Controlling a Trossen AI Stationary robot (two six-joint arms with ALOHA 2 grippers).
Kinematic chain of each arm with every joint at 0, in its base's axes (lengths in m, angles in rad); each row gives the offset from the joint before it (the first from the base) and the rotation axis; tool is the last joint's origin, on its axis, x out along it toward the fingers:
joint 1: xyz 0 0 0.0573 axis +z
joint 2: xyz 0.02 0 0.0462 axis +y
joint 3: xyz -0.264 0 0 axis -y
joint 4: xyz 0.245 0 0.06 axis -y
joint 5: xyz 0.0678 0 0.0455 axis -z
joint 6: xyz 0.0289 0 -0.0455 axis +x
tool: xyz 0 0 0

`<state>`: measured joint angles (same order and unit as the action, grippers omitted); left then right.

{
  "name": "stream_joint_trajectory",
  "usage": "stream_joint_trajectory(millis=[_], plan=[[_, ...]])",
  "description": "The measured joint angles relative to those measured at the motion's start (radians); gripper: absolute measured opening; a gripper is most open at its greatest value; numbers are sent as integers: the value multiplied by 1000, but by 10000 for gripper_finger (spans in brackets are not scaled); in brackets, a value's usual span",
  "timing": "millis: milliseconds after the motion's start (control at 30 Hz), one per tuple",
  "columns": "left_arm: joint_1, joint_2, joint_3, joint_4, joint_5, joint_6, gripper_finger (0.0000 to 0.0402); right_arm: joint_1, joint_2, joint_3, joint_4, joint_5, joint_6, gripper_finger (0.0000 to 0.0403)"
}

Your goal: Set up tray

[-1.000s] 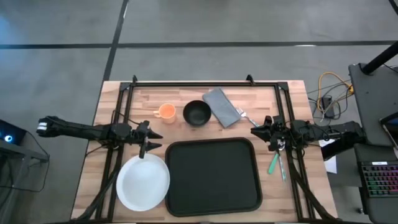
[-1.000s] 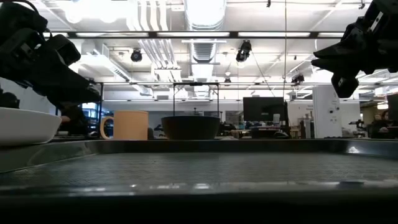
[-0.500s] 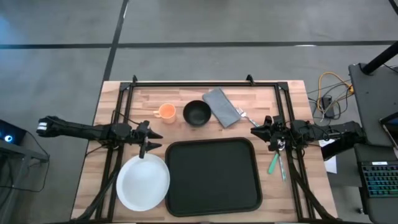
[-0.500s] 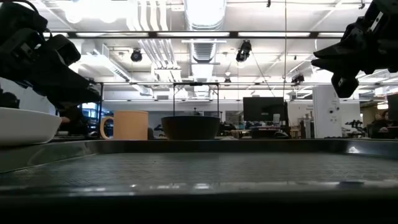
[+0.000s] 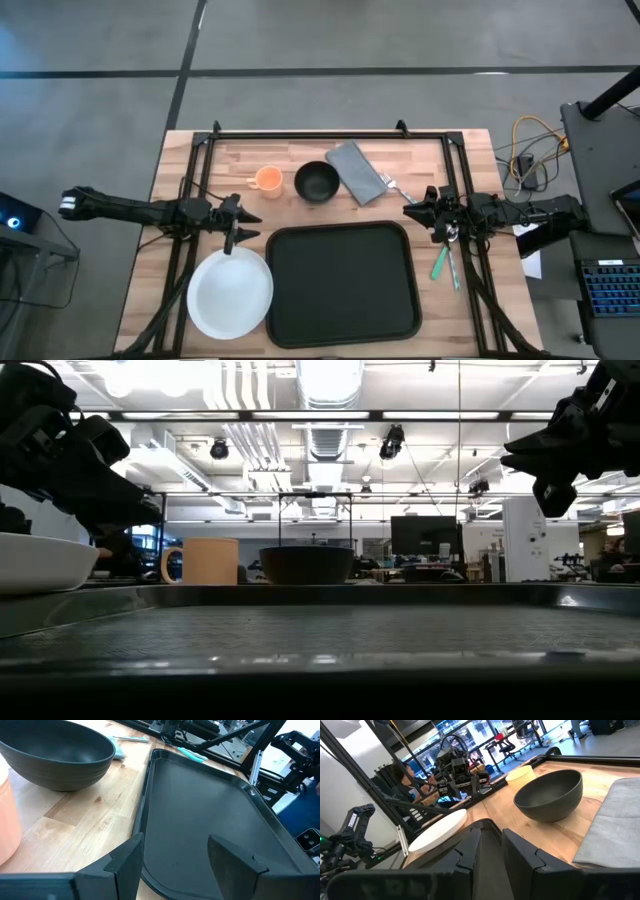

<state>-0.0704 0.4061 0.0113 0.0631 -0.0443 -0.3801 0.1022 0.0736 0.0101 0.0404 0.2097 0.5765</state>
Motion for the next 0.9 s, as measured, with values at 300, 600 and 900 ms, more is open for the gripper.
stream_joint_trajectory(millis=[300, 600, 900], plan=[[0, 0, 0, 0, 0, 0, 199, 0, 0, 0, 0, 0, 142, 68], [0, 0, 0, 0, 0, 0, 199, 0, 7, 0, 4, 29, 295, 68], [0, 0, 0, 0, 0, 0, 199, 0, 7, 0, 4, 29, 324, 68]])
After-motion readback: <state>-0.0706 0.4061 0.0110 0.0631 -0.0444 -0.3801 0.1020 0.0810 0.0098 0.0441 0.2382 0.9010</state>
